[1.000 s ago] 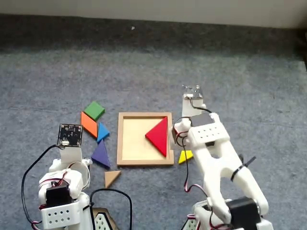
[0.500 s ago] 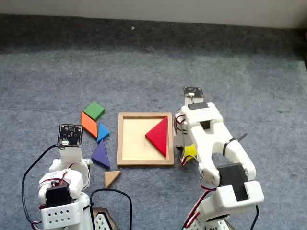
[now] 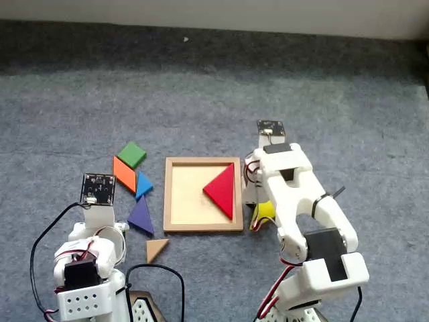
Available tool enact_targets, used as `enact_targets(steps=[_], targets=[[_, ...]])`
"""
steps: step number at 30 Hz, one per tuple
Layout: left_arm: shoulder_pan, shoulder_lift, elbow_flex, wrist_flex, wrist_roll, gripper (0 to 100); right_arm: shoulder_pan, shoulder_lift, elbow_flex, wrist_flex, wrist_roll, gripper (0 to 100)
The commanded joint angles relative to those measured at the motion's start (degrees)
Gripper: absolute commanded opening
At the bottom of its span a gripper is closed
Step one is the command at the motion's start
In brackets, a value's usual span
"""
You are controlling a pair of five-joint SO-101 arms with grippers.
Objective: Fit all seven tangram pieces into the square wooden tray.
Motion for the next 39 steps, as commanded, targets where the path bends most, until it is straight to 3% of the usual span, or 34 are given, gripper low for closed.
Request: enact_targets(steps=[1, 7, 18, 22, 27, 37, 39], targets=[[-0.92, -1.71, 1.10, -0.88, 0.35, 13, -0.75, -0.92, -2.33, -0.31, -0.18, 25.6], [-0.92, -1.71, 1.10, -0.79, 0.35, 13, -0.75, -2.68, -6.02, 5.93, 1.23, 25.5], [-0.92, -1.71, 1.10, -0.79, 0.35, 13, -0.92, -10.95, -2.15, 5.49, 1.05, 25.7], [-0.92, -1.71, 1.10, -0.79, 0.35, 13, -0.84, -10.07, -0.92, 5.23, -2.73, 26.5], [-0.92, -1.71, 1.10, -0.79, 0.35, 13, -1.10, -6.81, -1.01, 4.88, -6.33, 37.2], [-0.92, -1.71, 1.10, -0.79, 0.35, 13, -2.86, 1.10, -1.10, 2.24, -6.33, 36.8], [-0.92, -1.71, 1.10, -0.79, 0.35, 13, -4.00, 1.19, -1.10, 2.24, -6.24, 33.0]])
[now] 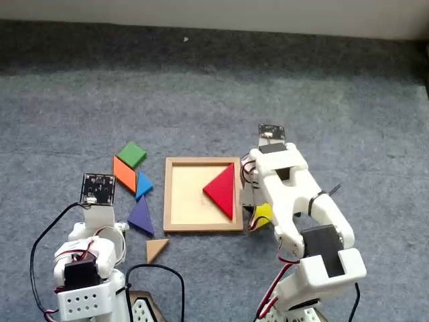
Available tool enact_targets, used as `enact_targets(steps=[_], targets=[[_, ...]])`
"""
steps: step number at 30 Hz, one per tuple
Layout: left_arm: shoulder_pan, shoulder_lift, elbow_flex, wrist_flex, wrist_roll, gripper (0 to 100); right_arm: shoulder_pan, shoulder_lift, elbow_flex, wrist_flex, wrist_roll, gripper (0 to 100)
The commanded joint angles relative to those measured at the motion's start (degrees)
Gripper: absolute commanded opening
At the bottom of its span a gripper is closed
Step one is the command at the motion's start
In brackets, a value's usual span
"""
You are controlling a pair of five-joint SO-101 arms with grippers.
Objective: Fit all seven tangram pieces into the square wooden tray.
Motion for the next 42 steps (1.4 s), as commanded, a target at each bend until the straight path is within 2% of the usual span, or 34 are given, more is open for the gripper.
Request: enact_targets(steps=[1, 5, 13, 24, 29, 33, 38, 42], targets=[[-0.92, -1.71, 1.10, -0.79, 0.35, 13, -2.77, -0.40, -0.40, -0.57, -0.35, 30.1], [-1.01, -1.71, 1.10, -0.79, 0.35, 13, -2.68, -0.31, -0.40, -0.75, -0.09, 19.9], [-1.01, -1.71, 1.10, -0.70, 0.35, 13, -2.51, -1.01, -0.40, -0.40, 0.26, 19.1], [-1.01, -1.71, 1.10, -0.70, 0.35, 13, -2.51, -20.79, 4.35, -0.66, 7.74, 19.0], [-1.01, -1.71, 1.10, -0.70, 0.35, 13, -2.51, -23.43, 5.67, -0.75, 12.13, 19.0], [-1.01, -1.71, 1.10, -0.70, 0.35, 13, -1.63, -23.34, 5.58, -0.75, 17.14, 21.4], [-1.01, -1.71, 1.10, -0.79, 0.35, 13, -1.80, -23.25, 5.49, -0.92, 18.55, 36.1], [-1.01, -1.71, 1.10, -0.79, 0.35, 13, -2.51, -19.65, 5.32, -4.26, 18.55, 36.5]])
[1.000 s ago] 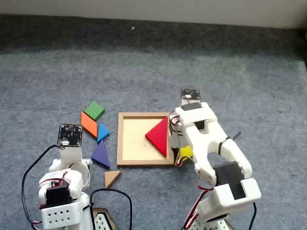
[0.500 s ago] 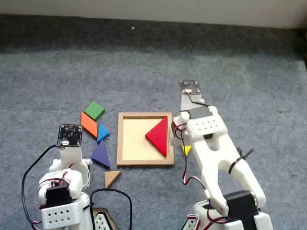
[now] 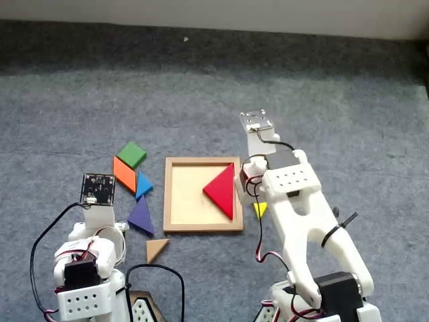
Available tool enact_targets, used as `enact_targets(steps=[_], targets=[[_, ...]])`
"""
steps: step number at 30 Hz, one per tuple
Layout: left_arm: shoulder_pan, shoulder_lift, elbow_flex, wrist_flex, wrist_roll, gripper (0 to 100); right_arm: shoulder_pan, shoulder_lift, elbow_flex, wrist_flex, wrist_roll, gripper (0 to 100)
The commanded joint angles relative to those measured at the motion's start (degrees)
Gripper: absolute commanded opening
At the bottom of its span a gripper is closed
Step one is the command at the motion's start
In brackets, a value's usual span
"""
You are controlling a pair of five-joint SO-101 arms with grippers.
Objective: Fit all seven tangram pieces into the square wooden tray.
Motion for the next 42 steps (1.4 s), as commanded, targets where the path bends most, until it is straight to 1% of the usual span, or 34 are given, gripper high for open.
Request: enact_targets(steps=[1, 12, 13, 16, 27, 29, 35, 37, 42], targets=[[-1.01, -1.71, 1.10, -0.79, 0.35, 13, -0.31, 2.77, -1.36, -4.00, 0.79, 36.5], [-1.01, -1.71, 1.10, -0.70, 0.35, 13, -0.04, 19.47, -14.20, -2.51, 0.97, 36.5], [-1.01, -1.71, 1.10, -0.70, 0.35, 13, 0.22, 20.53, -14.90, -2.51, 2.02, 36.5], [-1.01, -1.71, 1.10, -0.70, 0.35, 13, 0.57, 23.08, -15.87, -2.51, 5.36, 36.5], [-1.01, -1.71, 1.10, -0.70, 0.35, 13, 0.92, 26.86, -15.69, -2.59, 5.71, 36.3], [-1.01, -1.71, 1.10, -0.70, 0.35, 13, 0.92, 26.86, -15.69, -2.59, 5.71, 33.4], [-1.01, -1.71, 1.10, -0.70, 0.35, 13, 0.92, 26.86, -15.69, -2.59, 5.71, 18.8], [-1.01, -1.71, 1.10, -0.70, 0.35, 13, 0.92, 26.86, -15.69, -2.59, 5.71, 17.3], [-1.01, -1.71, 1.10, -0.70, 0.35, 13, 1.54, 26.15, -15.96, -1.36, 5.71, 17.0]])
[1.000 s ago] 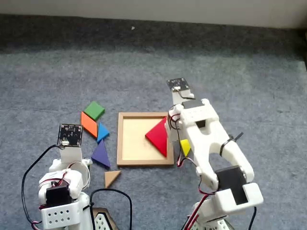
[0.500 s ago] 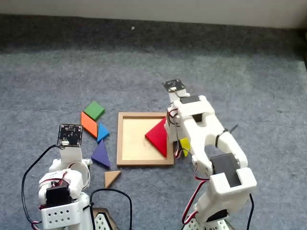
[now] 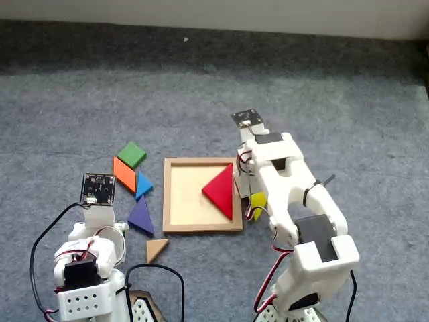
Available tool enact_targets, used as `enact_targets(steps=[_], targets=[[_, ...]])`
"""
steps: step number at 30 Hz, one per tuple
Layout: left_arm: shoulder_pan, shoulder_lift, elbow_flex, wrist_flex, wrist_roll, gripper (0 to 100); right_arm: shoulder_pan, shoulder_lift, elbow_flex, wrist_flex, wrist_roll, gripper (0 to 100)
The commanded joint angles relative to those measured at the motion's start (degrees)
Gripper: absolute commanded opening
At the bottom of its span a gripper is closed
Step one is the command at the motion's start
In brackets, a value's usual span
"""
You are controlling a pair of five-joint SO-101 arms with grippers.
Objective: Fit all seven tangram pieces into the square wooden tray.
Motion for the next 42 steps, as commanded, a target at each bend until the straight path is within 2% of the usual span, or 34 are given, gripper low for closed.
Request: enact_targets(steps=[1, 16, 20, 31, 37, 42], targets=[[-1.01, -1.71, 1.10, -0.70, 0.35, 13, 0.48, -1.54, -1.80, 2.24, 0.18, 17.0], [-1.01, -1.71, 1.10, -0.70, 0.35, 13, 0.04, -23.08, 6.99, 3.12, 0.44, 17.0], [-1.01, -1.71, 1.10, -0.79, 0.35, 13, -3.30, -24.57, 6.99, 3.21, 1.14, 17.0], [-1.01, -1.71, 1.10, -0.70, 0.35, 13, -19.65, -21.93, 6.55, 2.77, 18.02, 17.0], [-1.01, -1.71, 1.10, -0.70, 0.35, 13, -24.40, -12.70, 4.88, 2.24, 27.08, 17.0], [-1.01, -1.71, 1.10, -0.70, 0.35, 13, -26.95, -7.34, 2.51, 2.07, 30.59, 17.0]])
